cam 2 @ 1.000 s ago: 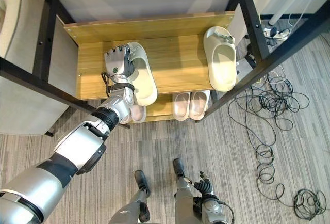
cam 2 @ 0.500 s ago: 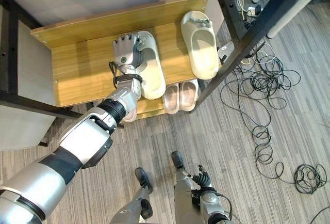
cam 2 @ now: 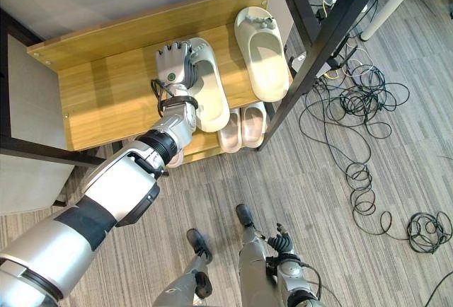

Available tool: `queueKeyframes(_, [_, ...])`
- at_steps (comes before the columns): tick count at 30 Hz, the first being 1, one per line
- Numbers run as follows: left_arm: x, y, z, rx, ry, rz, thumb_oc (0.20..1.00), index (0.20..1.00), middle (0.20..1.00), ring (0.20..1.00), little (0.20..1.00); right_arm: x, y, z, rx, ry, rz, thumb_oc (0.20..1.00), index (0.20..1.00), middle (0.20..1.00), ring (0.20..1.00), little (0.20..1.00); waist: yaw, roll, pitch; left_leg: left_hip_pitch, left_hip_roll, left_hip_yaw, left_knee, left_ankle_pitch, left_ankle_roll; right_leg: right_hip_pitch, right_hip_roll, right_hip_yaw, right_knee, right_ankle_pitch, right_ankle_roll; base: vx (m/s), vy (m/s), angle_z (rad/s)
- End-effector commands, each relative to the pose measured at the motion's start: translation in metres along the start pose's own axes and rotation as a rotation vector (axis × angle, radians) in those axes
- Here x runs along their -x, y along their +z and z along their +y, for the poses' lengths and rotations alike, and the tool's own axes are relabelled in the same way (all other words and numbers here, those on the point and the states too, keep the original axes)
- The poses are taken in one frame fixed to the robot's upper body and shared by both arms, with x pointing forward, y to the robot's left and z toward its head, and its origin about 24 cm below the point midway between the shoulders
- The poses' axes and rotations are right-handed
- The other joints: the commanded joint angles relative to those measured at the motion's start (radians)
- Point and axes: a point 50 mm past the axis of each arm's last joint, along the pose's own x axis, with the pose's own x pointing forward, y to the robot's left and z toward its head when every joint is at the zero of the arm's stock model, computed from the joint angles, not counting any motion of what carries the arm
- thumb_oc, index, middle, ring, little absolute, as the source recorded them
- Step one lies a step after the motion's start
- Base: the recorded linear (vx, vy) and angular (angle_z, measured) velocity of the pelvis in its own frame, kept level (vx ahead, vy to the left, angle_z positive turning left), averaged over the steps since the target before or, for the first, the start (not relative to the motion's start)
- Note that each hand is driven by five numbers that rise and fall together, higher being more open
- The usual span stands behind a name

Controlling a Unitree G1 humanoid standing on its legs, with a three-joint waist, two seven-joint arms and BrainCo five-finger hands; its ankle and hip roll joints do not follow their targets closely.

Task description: Arrange the slippers neatly on the shoe rack.

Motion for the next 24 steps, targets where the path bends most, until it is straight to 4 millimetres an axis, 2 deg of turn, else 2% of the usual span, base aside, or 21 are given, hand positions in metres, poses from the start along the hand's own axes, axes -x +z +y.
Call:
queueKeyframes(1, [-0.004, -0.003, 0.001, 0.012, -0.071, 0.104, 0.200, 0.200, 0.200, 0.200, 0.200, 0.009, -0.031, -0.001, 0.019, -0.010, 0.126, 1.000, 1.000, 1.000, 1.000, 1.000, -0.027, 0.023, 0.048, 0.090, -0.006, -0.027, 0.004, -0.071, -0.028, 0.050, 0.048, 0.008, 0.015, -0.033, -0.043, 0.00, 0.000, 0.00])
queueKeyframes(10, [-0.011, -0.014, 0.008, 0.062, -0.042, 0.198, 0.200, 0.200, 0.200, 0.200, 0.200, 0.007, -0.025, 0.002, -0.007, -0.011, 0.115, 1.000, 1.000, 1.000, 1.000, 1.000, -0.035, 0.019, 0.024, 0.050, 0.000, -0.027, 0.004, -0.061, -0.036, 0.008, 0.051, 0.003, 0.011, -0.015, -0.047, 0.00, -0.008, 0.00])
queueKeyframes(16, [-0.015, -0.005, 0.013, 0.137, -0.015, 0.172, 0.200, 0.200, 0.200, 0.200, 0.200, 0.007, -0.026, 0.001, -0.008, -0.018, 0.130, 1.000, 1.000, 1.000, 1.000, 1.000, -0.042, 0.020, 0.013, 0.041, 0.004, -0.017, 0.004, -0.065, -0.042, -0.012, 0.060, 0.015, 0.018, -0.011, -0.049, 0.01, -0.004, 0.00])
queueKeyframes(24, [-0.007, 0.001, 0.006, 0.185, -0.041, 0.189, 0.200, 0.200, 0.200, 0.200, 0.200, 0.003, -0.020, 0.001, -0.026, -0.030, 0.130, 1.000, 1.000, 1.000, 1.000, 1.000, -0.050, 0.026, 0.007, 0.048, 0.006, -0.004, 0.004, -0.073, -0.047, -0.015, 0.068, 0.026, 0.026, -0.014, -0.054, 0.02, -0.009, -0.02])
